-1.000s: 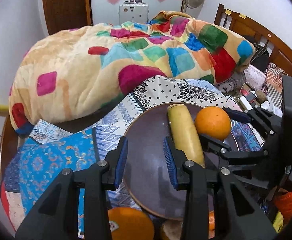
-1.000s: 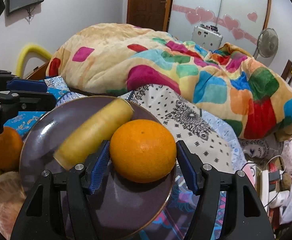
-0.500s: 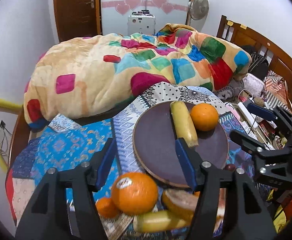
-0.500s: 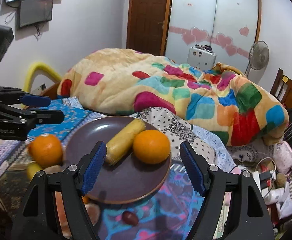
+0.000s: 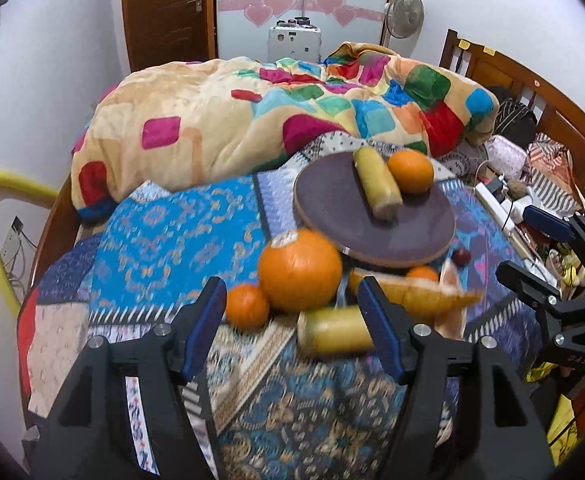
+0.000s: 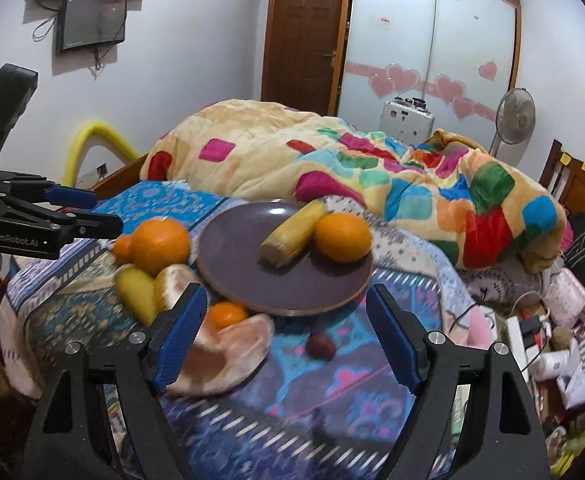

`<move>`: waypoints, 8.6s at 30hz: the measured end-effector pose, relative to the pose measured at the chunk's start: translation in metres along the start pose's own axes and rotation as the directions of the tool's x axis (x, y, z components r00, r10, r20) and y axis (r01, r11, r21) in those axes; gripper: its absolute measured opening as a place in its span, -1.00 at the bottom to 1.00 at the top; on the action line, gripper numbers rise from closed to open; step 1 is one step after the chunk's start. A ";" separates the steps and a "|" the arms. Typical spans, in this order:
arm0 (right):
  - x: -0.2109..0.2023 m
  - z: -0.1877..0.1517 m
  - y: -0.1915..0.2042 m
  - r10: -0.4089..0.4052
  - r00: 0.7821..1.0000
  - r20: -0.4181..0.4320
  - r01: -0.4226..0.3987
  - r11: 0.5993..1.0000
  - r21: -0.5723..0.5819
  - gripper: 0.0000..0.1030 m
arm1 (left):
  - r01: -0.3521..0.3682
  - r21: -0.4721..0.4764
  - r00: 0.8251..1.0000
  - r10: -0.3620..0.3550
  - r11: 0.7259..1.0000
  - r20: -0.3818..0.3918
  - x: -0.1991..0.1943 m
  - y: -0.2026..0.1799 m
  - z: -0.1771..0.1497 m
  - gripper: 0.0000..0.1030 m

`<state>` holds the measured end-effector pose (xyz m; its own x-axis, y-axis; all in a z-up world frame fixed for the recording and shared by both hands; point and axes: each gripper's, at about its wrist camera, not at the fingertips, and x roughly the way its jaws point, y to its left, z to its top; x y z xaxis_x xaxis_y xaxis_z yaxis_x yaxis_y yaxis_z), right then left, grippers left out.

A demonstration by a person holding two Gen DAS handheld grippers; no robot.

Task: Organize fruits
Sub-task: 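Move the right gripper to the pomelo peel and grasp it, then lower the left gripper onto the second yellow cylinder and close on it, then carry the yellow cylinder onto the plate with the left gripper while the right gripper carries the pomelo peel there, then open both grippers on the plate and withdraw them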

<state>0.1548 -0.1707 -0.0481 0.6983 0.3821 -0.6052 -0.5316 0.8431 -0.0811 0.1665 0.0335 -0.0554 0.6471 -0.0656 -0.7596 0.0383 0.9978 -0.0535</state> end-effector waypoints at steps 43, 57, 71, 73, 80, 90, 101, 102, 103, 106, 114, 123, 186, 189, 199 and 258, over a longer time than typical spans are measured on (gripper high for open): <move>-0.002 -0.062 0.009 0.056 0.997 -0.045 -0.057 0.998 -0.003 -0.66 | -0.025 0.074 0.997 0.030 0.997 -0.068 0.050 0.005 -0.007 0.32; 0.012 -0.065 -0.008 0.069 0.997 -0.047 -0.067 0.997 0.044 -0.65 | -0.042 0.235 0.978 0.089 0.971 -0.190 0.068 -0.006 0.001 0.22; -0.005 -0.074 -0.021 0.085 0.995 -0.045 -0.081 0.992 0.093 -0.68 | 0.014 0.175 0.984 0.017 0.984 -0.177 0.032 -0.007 -0.040 0.05; -0.008 -0.076 -0.022 0.082 0.995 -0.050 -0.077 0.992 0.097 -0.68 | 0.029 0.176 0.984 0.002 0.984 -0.176 0.028 -0.012 -0.045 0.05; -0.018 -0.081 -0.024 0.069 0.996 -0.056 -0.063 0.993 0.103 -0.68 | 0.062 0.171 0.987 -0.034 0.983 -0.158 0.018 -0.033 -0.059 0.05; -0.022 -0.086 -0.024 0.061 0.996 -0.060 -0.057 0.995 0.076 -0.68 | 0.105 0.113 0.990 -0.092 0.988 -0.110 -0.002 -0.041 -0.060 0.04; -0.021 -0.087 -0.028 0.079 0.996 -0.045 -0.074 0.993 0.091 -0.67 | 0.136 0.096 0.990 -0.133 0.986 -0.040 -0.023 -0.052 -0.040 0.04; -0.021 -0.087 -0.028 0.081 0.996 -0.047 -0.076 0.993 0.092 -0.67 | 0.140 0.098 0.990 -0.136 0.985 -0.046 -0.017 -0.056 -0.039 0.04; -0.021 -0.088 -0.028 0.080 0.996 -0.047 -0.076 0.993 0.092 -0.67 | 0.146 0.099 0.989 -0.141 0.984 -0.055 -0.011 -0.059 -0.039 0.04; -0.020 -0.088 -0.026 0.077 0.996 -0.051 -0.073 0.994 0.078 -0.66 | 0.157 0.106 0.986 -0.149 0.982 -0.079 0.005 -0.068 -0.041 0.01; -0.002 -0.085 -0.024 0.086 0.994 -0.071 -0.080 0.994 0.071 -0.50 | 0.118 0.170 0.991 -0.105 0.978 -0.085 0.026 -0.088 -0.037 -0.08; 0.015 -0.080 -0.024 0.116 0.991 -0.072 -0.109 0.989 0.097 -0.41 | 0.145 0.158 0.977 -0.117 0.977 -0.179 0.059 -0.091 -0.032 -0.16; 0.066 0.019 -0.066 0.022 0.998 0.059 -0.027 0.996 0.087 -0.44 | 0.115 0.048 0.991 -0.118 0.992 0.062 0.068 -0.040 0.084 -0.28; 0.076 0.022 -0.066 0.017 0.999 0.038 -0.020 0.997 0.073 -0.44 | 0.117 0.047 0.992 -0.119 0.992 0.050 0.079 -0.041 0.091 -0.28; 0.098 0.029 -0.064 0.044 0.999 -0.014 -0.044 0.998 0.049 -0.44 | 0.108 0.059 0.994 -0.108 0.992 -0.006 0.117 -0.050 0.115 -0.28; 0.020 -0.028 0.004 0.144 0.988 -0.063 -0.137 0.986 0.094 0.18 | -0.028 0.027 0.998 0.030 0.999 -0.056 0.032 0.012 -0.070 0.12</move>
<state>0.1531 -0.1699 -0.0834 0.5834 0.4748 -0.6589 -0.5749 0.8145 0.0779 0.1347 0.0427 -0.1256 0.6042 -0.0362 -0.7960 0.0406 0.9991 -0.0146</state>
